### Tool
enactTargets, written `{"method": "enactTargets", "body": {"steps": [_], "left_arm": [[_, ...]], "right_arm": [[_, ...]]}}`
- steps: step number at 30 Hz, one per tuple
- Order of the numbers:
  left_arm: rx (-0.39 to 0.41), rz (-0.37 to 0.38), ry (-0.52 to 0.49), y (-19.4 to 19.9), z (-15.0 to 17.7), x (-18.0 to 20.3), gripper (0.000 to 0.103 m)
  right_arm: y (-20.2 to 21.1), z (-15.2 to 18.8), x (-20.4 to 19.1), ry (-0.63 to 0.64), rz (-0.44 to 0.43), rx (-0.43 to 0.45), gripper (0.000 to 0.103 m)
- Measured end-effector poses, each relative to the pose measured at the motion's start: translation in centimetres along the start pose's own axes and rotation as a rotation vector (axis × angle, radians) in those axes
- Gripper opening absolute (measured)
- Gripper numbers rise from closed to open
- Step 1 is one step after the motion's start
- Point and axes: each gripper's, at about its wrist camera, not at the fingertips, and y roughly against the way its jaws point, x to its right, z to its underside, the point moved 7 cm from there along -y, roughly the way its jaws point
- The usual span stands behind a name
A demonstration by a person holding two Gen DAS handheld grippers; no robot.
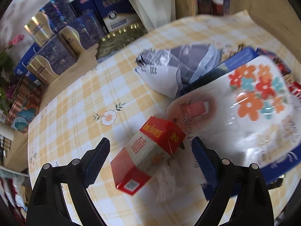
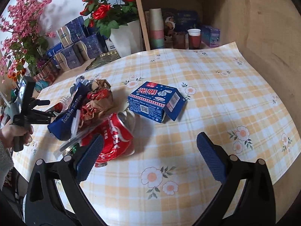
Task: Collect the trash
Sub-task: 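Grasp the red cigarette box with the left tool while the right tool grasps the blue milk box, then carry the blue milk box to the brown bin and release it with the right tool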
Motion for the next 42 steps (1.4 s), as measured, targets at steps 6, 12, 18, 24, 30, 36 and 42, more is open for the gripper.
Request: {"method": "enactTargets", "body": {"steps": [6, 12, 18, 24, 30, 36, 42], "left_arm": [[-0.049, 0.017, 0.055, -1.4, -0.2, -1.4, 0.083], [-0.042, 0.038, 0.045, -1.1, 0.5, -1.5, 0.035], [0.056, 0.118, 0.208, 0.7, 1.0, -3.4, 0.023], [0.136, 0.132, 0.312, 3.2, 2.0, -4.6, 0.023], [0.192, 0.114, 0.425, 5.3, 3.1, -5.7, 0.023], [0.238, 0.108, 0.469, 7.5, 4.0, -5.7, 0.023], [0.257, 0.153, 0.479, 9.1, 5.0, -4.5, 0.023]], "right_arm": [[-0.7, -0.9, 0.7, 0.021, 0.001, 0.002, 0.097], [-2.8, -2.8, 1.1, 0.086, -0.001, 0.005, 0.097], [-8.1, -4.9, 1.3, 0.082, -0.083, -0.074, 0.097], [-11.5, -7.4, 2.0, -0.056, -0.076, -0.128, 0.097], [-14.1, -9.0, 0.9, -0.160, 0.035, -0.228, 0.097], [-16.5, -8.9, 0.7, -0.158, 0.204, -0.309, 0.097], [-17.6, -7.8, 1.1, -0.184, 0.220, -0.353, 0.097]]}}
